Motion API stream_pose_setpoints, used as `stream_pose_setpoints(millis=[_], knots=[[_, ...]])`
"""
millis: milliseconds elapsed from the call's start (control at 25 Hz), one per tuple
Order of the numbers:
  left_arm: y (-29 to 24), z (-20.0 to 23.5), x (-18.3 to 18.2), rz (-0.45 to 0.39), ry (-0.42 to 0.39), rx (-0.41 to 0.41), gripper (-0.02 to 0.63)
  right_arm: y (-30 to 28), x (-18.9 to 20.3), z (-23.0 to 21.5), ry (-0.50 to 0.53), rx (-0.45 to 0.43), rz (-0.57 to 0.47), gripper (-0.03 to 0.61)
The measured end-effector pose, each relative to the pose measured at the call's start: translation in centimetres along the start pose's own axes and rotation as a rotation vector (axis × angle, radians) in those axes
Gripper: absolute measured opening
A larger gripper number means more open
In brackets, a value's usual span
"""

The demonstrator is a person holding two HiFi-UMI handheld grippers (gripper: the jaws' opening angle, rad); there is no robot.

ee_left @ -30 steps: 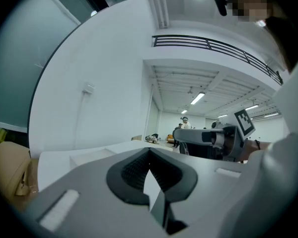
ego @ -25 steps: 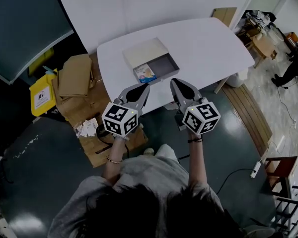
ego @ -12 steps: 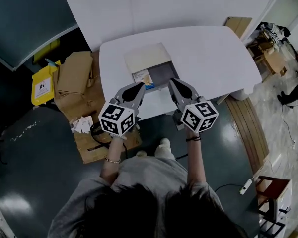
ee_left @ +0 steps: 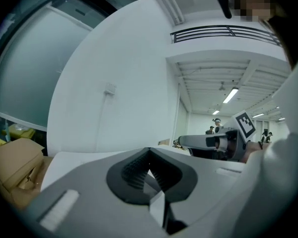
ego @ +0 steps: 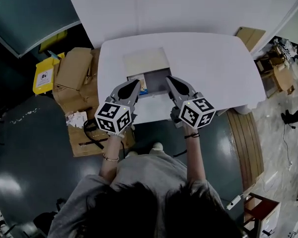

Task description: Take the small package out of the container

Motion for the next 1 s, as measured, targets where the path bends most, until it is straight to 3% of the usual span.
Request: stream_pose_setpoints(millis=[320,600,1000], knots=[[-1.2,-1.1,0.6,0.001,0.013,-0.092,-0.008,-1.3,-0.2,-2.7,-0.022,-0.103,0.055,0.012],[-0.4,0.7,1.1,0.022,0.034,-0.173,-0.008,-3.8,0.9,-3.1,-0.065,-0.155,0.101,0.012],[-1.7,5.4,2.1,0.077,0.064,-0.188,-0.008,-8.6,2.0,-4.0,-0.087,-0.172,0.175,0.012]])
Point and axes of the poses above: the fingertips, and each gripper's own axes: y backward along the fingers, z to its left, x out of its underside, the point moved 9 cm from there along y, backward along the fingers, and after that the axes turned 1 degree about y, right-handed, at the moved point
